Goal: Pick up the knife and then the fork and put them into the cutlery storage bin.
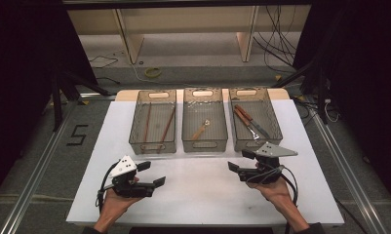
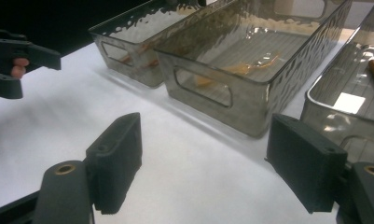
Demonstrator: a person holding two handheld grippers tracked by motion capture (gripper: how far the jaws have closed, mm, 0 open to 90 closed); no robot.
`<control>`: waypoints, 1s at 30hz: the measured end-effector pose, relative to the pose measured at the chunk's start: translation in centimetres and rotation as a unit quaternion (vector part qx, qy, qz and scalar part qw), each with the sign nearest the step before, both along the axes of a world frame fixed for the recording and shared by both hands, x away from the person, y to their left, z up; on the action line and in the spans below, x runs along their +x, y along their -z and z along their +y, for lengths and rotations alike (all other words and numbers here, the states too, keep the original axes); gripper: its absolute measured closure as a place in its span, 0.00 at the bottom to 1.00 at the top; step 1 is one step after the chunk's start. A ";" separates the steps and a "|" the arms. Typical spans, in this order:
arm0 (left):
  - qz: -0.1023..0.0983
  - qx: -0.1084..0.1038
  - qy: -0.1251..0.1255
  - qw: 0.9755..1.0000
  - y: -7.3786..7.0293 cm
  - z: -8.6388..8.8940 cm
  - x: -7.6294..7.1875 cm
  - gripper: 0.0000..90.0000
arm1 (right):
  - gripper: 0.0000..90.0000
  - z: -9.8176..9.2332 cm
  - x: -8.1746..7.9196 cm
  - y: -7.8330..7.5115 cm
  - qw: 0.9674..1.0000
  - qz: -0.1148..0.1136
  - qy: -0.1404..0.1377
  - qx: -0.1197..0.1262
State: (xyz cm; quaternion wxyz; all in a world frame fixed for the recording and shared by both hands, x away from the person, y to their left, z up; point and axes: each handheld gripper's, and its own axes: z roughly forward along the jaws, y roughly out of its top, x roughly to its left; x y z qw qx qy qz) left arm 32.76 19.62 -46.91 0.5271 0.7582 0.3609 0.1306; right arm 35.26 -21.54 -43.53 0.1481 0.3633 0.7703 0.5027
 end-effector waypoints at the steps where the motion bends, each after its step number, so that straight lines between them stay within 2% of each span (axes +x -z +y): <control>1: 0.000 0.001 0.001 1.000 0.0 0.0 0.0 0.18 | 0.30 -0.1 -0.2 0.1 1.000 -0.002 0.000 0.000; 19: 0.002 -0.002 0.006 1.000 0.0 -0.1 0.0 0.18 | 0.26 -1.1 -2.4 1.4 1.000 -0.009 0.000 0.008; 30: 0.002 -0.004 0.007 1.000 0.1 -0.2 -0.1 0.18 | 0.21 -1.6 -3.1 2.1 1.000 -0.003 0.009 -0.004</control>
